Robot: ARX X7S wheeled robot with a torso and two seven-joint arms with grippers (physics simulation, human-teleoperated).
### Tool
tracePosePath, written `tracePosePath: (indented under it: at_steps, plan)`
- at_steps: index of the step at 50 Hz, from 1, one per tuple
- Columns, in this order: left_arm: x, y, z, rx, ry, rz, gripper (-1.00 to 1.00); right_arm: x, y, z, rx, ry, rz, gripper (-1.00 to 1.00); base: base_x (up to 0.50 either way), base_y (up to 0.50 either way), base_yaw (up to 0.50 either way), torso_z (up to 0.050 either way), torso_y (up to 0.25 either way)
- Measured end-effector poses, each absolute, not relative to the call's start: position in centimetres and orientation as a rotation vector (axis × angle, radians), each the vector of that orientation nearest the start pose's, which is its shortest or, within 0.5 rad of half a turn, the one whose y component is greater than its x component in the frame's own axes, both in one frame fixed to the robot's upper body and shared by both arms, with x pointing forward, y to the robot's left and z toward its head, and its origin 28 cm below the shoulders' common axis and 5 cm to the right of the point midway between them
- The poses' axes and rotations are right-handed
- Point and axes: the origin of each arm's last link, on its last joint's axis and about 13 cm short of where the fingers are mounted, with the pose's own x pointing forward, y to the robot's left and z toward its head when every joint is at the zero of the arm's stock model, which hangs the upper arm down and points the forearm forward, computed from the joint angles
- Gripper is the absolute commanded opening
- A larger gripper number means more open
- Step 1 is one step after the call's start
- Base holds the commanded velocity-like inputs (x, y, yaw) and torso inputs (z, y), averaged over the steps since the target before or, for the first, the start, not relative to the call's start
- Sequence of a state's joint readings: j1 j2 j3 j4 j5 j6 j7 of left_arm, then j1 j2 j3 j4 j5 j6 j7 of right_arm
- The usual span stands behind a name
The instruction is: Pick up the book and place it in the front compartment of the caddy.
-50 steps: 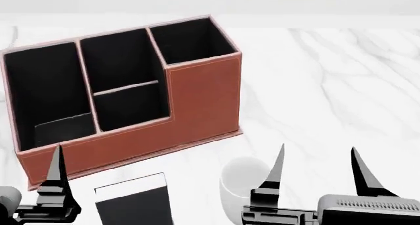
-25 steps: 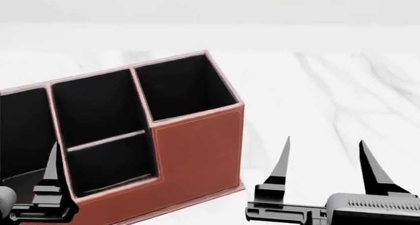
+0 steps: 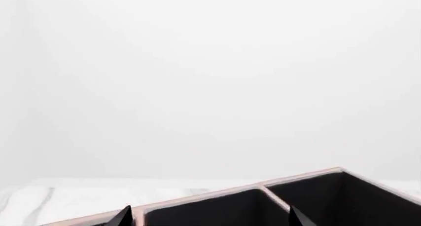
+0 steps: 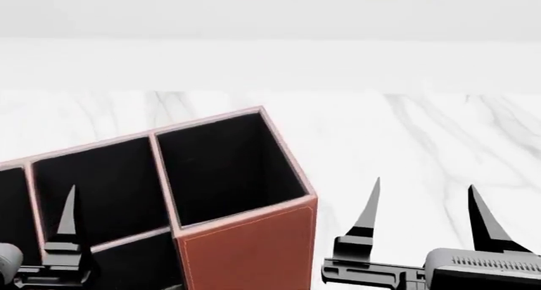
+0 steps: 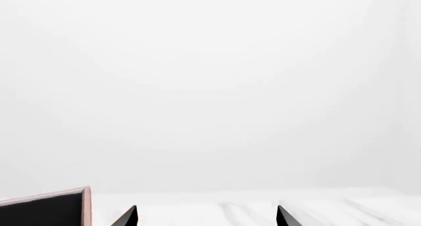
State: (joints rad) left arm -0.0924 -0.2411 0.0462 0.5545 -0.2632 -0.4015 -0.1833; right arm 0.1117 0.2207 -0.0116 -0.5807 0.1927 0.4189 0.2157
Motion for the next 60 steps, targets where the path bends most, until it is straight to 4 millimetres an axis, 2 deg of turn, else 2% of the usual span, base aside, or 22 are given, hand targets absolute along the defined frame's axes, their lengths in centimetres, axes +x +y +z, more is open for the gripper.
tracePosePath:
  at_steps: [56,60]
  plan:
    - [21.29,22.65,11.83,-0.02,-0.197,-0.01,1.0,21.12,-12.49,12.84,0.005,-0.309,-0.075,1.0,0.0,0.0,0.49,0.0,0.0]
    - [21.35,22.69,11.77,-0.023,-0.187,-0.011,1.0,21.28,-12.48,12.76,0.002,-0.296,-0.082,1.0,0.0,0.01,0.0,0.0,0.0]
